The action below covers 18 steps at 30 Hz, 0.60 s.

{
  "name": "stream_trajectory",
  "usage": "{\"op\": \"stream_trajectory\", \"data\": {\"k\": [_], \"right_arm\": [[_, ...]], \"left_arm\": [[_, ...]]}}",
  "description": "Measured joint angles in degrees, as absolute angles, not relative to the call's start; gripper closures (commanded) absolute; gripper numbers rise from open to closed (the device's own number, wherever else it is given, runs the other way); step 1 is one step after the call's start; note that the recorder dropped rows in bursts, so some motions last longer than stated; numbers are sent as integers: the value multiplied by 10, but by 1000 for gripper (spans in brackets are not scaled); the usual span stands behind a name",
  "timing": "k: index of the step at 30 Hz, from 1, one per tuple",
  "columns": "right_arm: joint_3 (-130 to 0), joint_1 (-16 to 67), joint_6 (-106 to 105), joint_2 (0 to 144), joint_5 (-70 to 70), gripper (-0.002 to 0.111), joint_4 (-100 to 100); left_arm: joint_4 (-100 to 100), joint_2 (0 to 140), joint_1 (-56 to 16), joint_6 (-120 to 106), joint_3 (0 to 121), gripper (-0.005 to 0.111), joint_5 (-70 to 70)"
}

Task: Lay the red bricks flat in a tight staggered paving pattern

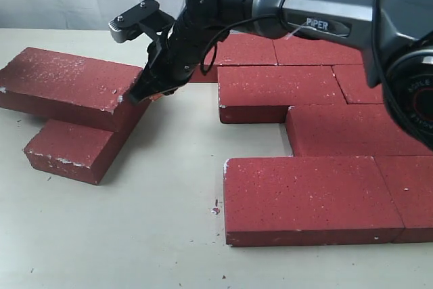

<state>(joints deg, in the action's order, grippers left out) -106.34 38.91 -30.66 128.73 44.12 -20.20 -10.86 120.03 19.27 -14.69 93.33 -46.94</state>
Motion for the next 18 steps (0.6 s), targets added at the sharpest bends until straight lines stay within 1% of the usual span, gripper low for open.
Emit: {"op": "stream_trajectory", "data": {"k": [6, 11, 18], "right_arm": [[-1098, 389, -305, 1321, 441, 109, -201], [-1124, 391, -303, 1352, 425, 109, -218], [-1126, 400, -303, 1355, 380, 109, -230]], "left_arm": [[-223, 1226, 193, -225, 932, 107, -485], [-244, 1226, 193, -244, 932, 107, -517], [-302, 1226, 195, -311, 932, 107, -549]]}}
